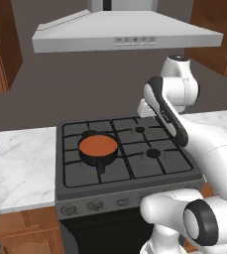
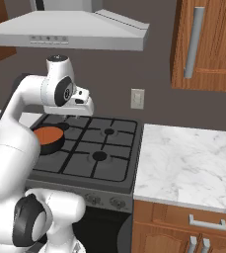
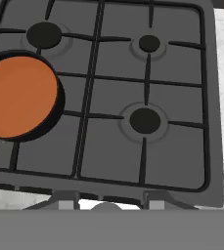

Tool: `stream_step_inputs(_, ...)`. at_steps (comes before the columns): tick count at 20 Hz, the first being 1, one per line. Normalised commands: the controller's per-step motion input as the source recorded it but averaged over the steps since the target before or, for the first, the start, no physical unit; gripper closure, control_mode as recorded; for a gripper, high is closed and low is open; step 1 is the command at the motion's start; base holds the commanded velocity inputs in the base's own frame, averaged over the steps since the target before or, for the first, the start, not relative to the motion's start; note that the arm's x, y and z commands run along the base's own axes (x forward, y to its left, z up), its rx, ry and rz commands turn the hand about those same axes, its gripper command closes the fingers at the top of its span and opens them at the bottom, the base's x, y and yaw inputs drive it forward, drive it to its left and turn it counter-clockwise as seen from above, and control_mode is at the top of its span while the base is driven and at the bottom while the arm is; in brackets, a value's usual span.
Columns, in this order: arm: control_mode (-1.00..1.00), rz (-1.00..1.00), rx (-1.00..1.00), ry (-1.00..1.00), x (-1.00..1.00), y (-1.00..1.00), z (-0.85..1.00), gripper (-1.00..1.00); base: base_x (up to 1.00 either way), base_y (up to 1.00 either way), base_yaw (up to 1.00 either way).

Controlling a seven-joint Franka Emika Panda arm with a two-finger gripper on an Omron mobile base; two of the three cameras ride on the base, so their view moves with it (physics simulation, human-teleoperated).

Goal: Wait until the marinara sauce is simmered to a deep red color and then turn off the stove.

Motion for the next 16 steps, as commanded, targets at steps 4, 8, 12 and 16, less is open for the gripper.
stream_step_inputs(4,-1.0,0.0,0.0,-0.01,-0.1,0.27,0.0,-1.0,0.0,0.0,0.0)
stream_step_inputs(8,-1.0,0.06,-0.02,0.0,-0.28,0.61,-0.03,-1.0,0.0,0.0,0.0)
stream_step_inputs(12,-1.0,0.14,-0.11,0.0,-0.29,0.7,0.0,-1.0,0.0,0.0,0.0)
stream_step_inputs(16,-1.0,0.22,-0.15,0.0,-0.25,0.67,0.0,-1.0,0.0,0.0,0.0)
